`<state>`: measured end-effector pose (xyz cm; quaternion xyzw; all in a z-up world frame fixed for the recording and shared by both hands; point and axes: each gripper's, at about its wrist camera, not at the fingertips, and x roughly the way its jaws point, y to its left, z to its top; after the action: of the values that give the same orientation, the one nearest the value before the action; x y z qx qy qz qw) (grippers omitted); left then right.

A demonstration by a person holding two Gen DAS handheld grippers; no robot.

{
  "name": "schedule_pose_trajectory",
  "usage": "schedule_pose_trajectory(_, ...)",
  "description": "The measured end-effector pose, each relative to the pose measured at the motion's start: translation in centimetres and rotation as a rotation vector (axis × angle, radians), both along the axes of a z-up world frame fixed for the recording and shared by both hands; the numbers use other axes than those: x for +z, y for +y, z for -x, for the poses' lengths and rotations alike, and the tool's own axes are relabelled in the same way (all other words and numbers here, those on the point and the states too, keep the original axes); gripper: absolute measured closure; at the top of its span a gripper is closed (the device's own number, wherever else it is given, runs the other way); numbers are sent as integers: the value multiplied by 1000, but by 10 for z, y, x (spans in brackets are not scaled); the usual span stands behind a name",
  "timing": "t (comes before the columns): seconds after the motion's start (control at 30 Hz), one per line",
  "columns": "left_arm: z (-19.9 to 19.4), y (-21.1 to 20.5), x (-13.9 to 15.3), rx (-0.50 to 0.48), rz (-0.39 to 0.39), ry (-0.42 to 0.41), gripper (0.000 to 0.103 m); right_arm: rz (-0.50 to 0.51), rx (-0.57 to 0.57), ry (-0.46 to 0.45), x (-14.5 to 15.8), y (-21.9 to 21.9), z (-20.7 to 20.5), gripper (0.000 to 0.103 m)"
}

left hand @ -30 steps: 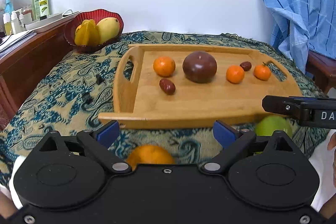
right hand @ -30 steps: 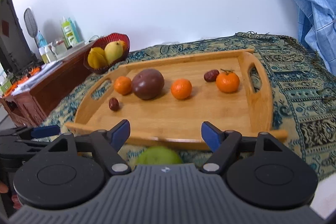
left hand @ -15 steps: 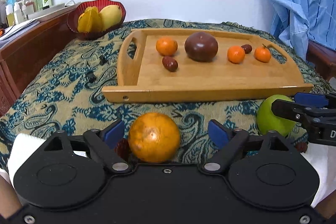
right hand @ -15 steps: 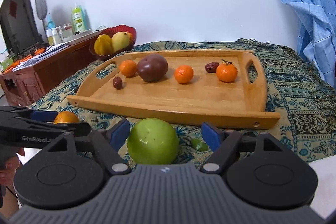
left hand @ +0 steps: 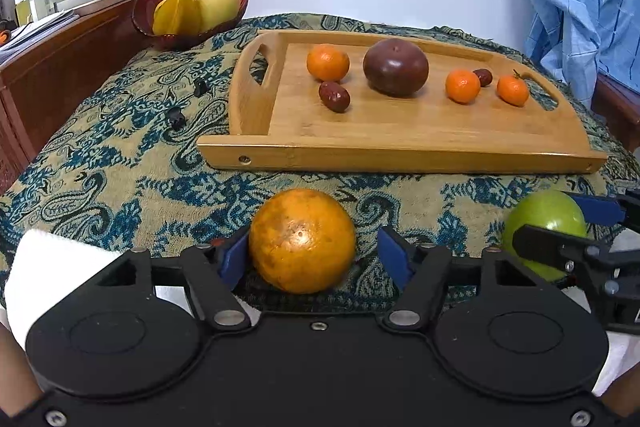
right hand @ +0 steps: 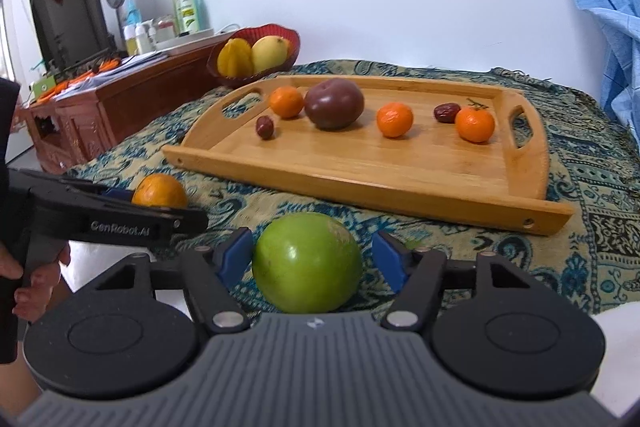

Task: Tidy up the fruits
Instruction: 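Carry the large orange with the left gripper while the right gripper carries the apple over the tray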

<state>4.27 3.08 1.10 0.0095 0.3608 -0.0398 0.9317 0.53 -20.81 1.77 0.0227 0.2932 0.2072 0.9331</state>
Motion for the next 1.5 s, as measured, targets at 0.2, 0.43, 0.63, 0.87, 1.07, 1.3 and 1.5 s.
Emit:
schedule_pose_trajectory(0.2,-1,0,-3,6,-4,5,41,23,33,13,-4,5,4,30)
schedule_pose_trajectory(0.43,-1,-1,-4,8,-9,3,42,35,47,35,-8,6,5,33)
schedule_pose_trajectory(0.63,-1,-3,-4,11,-24,-5,44,45,61,45,-12,3,10,34)
schedule_pose_trajectory(0.87,-4,-2,-2,27,-39,-4,53,36,81,47,-11,-1,12,45)
schedule_pose_trajectory(1.07,-6,-5,8,32,-17,-17,53,-23,5,22,0,-12,4,45)
schedule_pose_trajectory(1.3,-17,-21,32,-11,-20,-79,53,-67,-123,-22,12,-27,-11,46)
schedule_pose_trajectory(1.5,-36,-35,46,-26,-7,-97,53,-109,-207,-34,21,-40,-27,46)
